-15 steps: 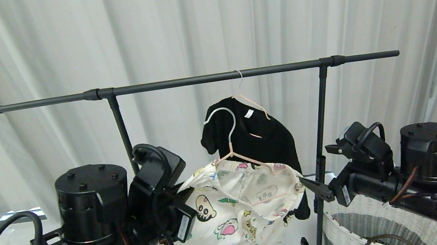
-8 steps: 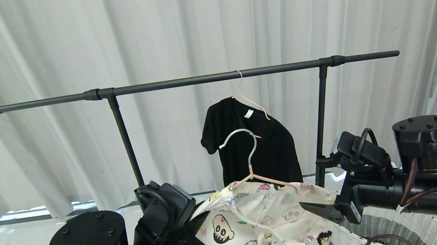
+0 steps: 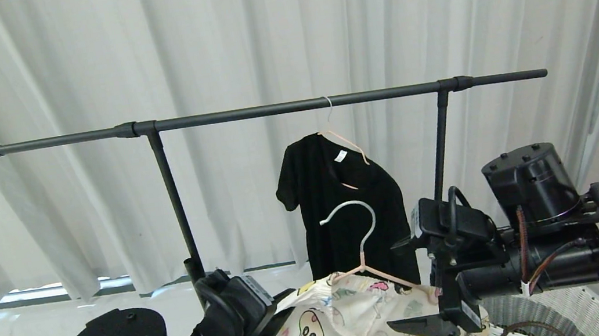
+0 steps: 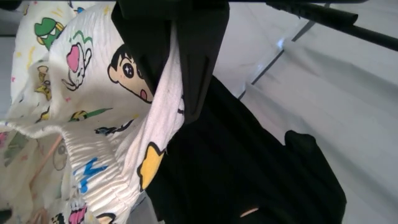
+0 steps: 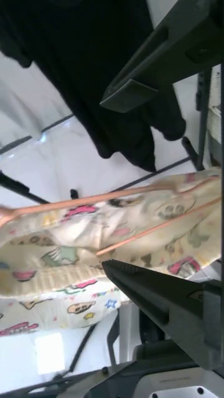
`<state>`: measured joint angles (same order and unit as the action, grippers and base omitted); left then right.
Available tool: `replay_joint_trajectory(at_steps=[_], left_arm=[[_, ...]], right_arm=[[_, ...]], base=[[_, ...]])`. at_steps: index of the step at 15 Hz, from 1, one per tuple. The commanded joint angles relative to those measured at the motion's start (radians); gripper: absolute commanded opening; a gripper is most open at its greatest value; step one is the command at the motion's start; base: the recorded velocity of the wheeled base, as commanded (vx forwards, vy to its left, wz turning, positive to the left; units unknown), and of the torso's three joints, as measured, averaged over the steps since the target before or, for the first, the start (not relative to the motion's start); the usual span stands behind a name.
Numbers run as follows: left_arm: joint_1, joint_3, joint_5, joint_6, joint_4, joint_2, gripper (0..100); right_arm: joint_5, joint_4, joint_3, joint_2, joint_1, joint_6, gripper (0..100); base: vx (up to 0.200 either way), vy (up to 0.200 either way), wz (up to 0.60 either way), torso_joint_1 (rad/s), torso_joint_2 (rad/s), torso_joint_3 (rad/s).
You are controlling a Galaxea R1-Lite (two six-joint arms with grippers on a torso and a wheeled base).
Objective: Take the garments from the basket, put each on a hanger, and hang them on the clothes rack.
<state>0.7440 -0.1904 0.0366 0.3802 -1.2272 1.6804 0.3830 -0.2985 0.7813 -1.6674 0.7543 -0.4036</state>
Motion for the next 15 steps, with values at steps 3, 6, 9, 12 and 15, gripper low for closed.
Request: replay_joint_trajectory(at_steps=[3,6,9,12,15], left_arm=[[0.001,-0.001,0.0,0.0,-0.038,-0.001,0],[0.023,-0.003,0.0,0.002,-0.049,-0.001,0],[0.035,-0.009,0.002,0.002,-0.051,0.001,0],[0.035,-0.03,0.002,0.002,-0.051,0.004,0],[0.037,-0.032,0.002,0.002,-0.051,0.007,0]], right_arm=[[-0.006,0.001,0.006,-0.06,-0.01,0.0,100],[-0.015,0.001,0.006,-0.071,-0.041,0.0,100],[-0.039,0.002,0.003,-0.071,-0.056,0.0,100],[-0.041,0.002,0.004,-0.071,-0.05,-0.003,0],[-0.041,-0.002,0.007,-0.063,-0.042,-0.003,0]], base=[[0.0,0.0,0.0,0.0,0.0,0.0],[0.0,0.0,0.0,0.0,0.0,0.0],[0.0,0.0,0.0,0.0,0.0,0.0],[0.0,0.0,0.0,0.0,0.0,0.0],[0.0,0.0,0.0,0.0,0.0,0.0]])
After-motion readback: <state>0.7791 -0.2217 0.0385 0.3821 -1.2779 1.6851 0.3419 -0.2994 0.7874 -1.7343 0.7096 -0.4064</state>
